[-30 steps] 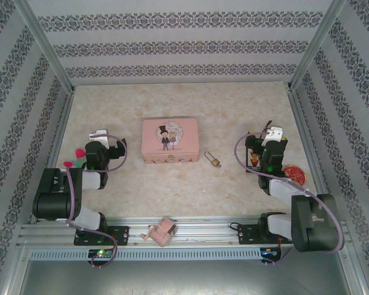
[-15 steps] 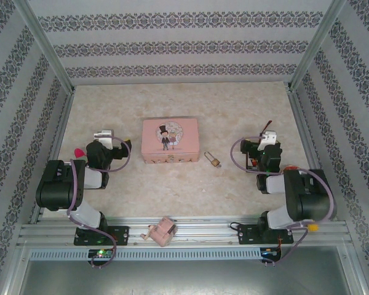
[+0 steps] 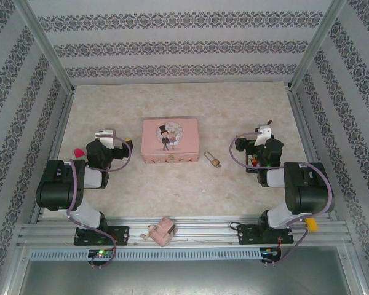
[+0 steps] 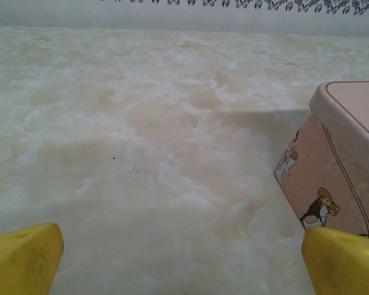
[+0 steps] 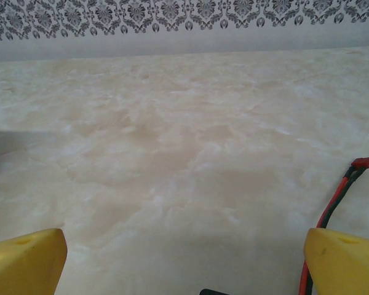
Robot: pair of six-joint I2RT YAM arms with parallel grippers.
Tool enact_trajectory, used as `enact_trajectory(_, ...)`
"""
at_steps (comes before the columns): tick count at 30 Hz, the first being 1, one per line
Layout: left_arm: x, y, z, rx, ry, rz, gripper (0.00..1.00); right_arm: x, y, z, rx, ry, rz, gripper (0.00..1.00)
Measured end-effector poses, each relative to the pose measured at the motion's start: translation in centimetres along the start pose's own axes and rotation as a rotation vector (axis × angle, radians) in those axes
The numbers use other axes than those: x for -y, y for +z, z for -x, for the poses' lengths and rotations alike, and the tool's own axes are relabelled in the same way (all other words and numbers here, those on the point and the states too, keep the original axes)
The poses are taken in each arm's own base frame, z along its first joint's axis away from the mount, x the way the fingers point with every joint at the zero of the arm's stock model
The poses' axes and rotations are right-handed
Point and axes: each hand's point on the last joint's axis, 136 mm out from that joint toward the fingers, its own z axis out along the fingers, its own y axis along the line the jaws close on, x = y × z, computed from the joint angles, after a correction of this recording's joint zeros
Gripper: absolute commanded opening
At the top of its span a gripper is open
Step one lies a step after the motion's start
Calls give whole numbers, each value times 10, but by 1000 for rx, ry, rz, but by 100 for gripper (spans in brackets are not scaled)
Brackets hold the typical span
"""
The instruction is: Unlock the padlock with the key
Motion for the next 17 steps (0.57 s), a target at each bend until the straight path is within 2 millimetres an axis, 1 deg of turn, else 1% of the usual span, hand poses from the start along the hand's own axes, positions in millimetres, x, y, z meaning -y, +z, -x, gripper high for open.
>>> enact_trajectory(17,1,0,0,-1,3,-5,99,-2,0,-1,-6,0,9,98)
